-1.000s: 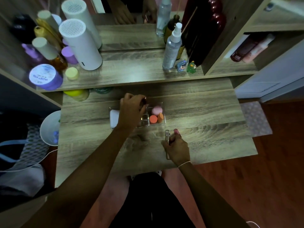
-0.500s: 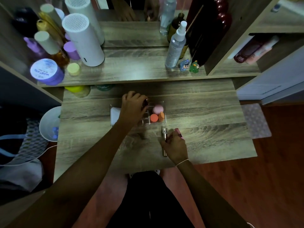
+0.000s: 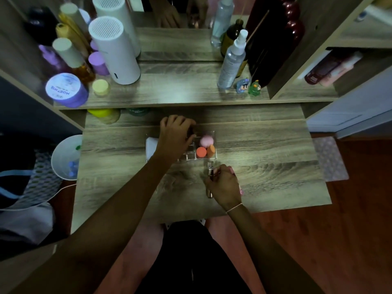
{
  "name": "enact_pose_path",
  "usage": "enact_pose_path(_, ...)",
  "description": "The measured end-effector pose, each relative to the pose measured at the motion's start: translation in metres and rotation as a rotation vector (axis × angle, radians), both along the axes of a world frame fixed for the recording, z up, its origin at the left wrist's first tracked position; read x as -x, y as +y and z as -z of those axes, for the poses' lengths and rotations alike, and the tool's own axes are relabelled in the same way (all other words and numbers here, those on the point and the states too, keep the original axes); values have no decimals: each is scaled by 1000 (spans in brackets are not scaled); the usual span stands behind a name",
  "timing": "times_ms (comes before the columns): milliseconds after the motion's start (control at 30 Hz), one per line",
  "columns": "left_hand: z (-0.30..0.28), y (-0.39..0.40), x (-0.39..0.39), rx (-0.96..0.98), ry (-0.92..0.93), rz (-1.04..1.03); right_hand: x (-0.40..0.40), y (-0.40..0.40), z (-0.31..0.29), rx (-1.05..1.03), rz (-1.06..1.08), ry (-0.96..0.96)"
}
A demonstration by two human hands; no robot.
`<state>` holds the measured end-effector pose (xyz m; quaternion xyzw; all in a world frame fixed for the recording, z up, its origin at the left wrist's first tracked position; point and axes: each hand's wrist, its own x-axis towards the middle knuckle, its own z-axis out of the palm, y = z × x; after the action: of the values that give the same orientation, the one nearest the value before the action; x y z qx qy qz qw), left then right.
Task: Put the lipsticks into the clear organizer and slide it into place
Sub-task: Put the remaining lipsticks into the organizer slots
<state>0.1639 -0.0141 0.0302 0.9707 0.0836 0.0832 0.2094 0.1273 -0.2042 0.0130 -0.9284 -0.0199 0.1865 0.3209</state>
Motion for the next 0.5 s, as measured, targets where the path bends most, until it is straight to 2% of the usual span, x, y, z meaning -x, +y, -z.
enact_pose_path(200, -9, 8, 22, 23, -95, -19, 3, 27, -15, -139, -61, -33)
enact_pose_path(333, -8, 23, 55, 96, -168, -155, 0, 52, -27, -259, -57, -126)
enact_pose_path(433, 4, 29, 92, 120, -157, -265, -6, 71, -29, -273, -72, -199)
enact_pose_path(500, 18, 28, 116, 109, -126, -231, -10, 80, -29, -263, -92, -262)
